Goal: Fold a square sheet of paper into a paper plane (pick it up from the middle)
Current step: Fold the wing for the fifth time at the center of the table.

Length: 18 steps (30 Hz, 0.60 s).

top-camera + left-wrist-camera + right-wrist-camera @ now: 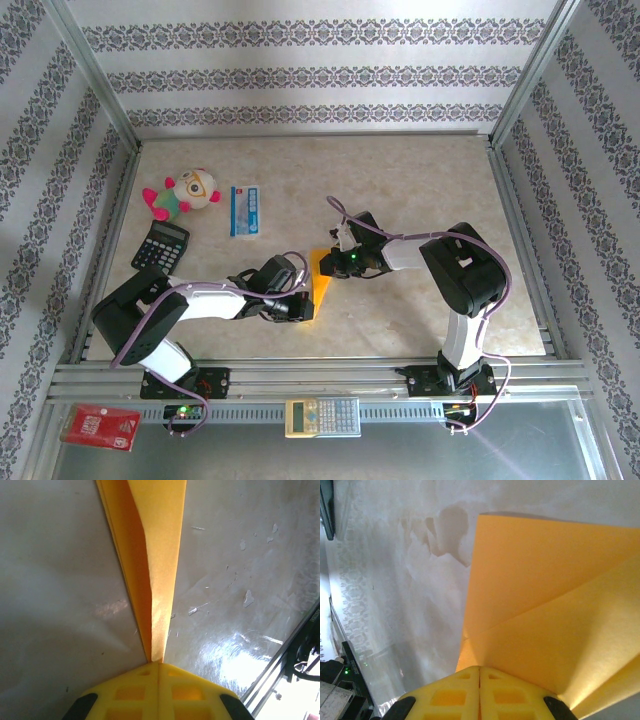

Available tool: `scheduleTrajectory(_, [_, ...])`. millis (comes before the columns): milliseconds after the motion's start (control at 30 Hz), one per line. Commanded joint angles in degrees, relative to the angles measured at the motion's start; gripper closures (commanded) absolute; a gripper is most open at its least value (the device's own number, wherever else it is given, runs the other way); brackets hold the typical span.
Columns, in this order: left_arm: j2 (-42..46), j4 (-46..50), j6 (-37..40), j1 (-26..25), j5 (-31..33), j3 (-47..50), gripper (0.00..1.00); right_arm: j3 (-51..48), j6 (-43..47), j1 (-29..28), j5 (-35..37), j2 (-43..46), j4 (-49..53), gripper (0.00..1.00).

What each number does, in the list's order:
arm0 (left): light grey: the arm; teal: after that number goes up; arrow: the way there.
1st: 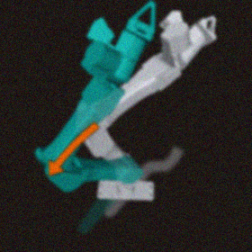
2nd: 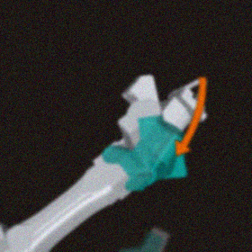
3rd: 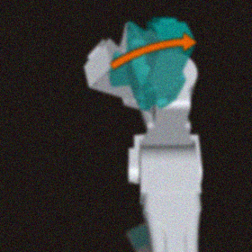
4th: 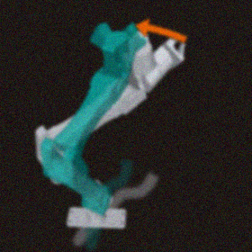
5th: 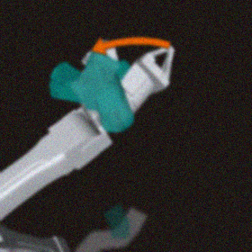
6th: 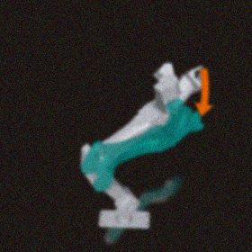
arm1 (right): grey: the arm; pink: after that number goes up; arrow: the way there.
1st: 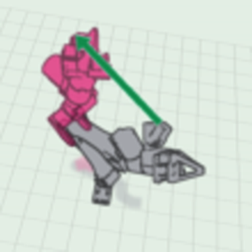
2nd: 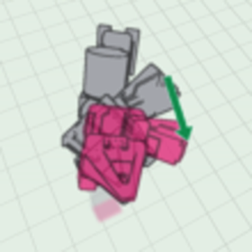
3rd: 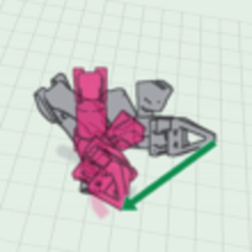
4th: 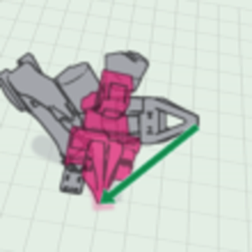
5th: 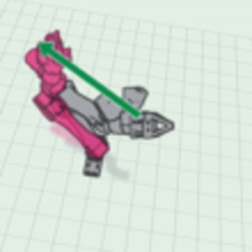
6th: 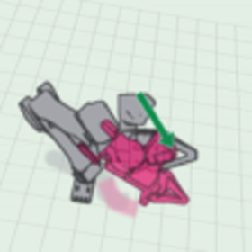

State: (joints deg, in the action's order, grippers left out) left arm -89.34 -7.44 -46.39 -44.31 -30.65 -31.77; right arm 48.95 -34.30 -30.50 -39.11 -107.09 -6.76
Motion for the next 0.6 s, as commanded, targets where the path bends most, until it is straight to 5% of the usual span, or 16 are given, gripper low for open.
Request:
scheduleTrajectory(0, [-0.1,6.5,1.7,-1.0,0.5,0.4,0.93,-1.8,0.6,0.3,3.4,-1.9,1.1,0.92])
scheduleTrajectory(267, [8.8,-5.5,-1.7,0.1,-1.0,2.5,0.87,-1.8,0.2,0.3,3.3,-2.0,0.8,0.92])
scheduleTrajectory(567, [3.5,-5.2,-1.9,0.3,0.4,-2.3,0.88,-1.9,0.4,0.4,3.2,-1.9,0.7,0.92])
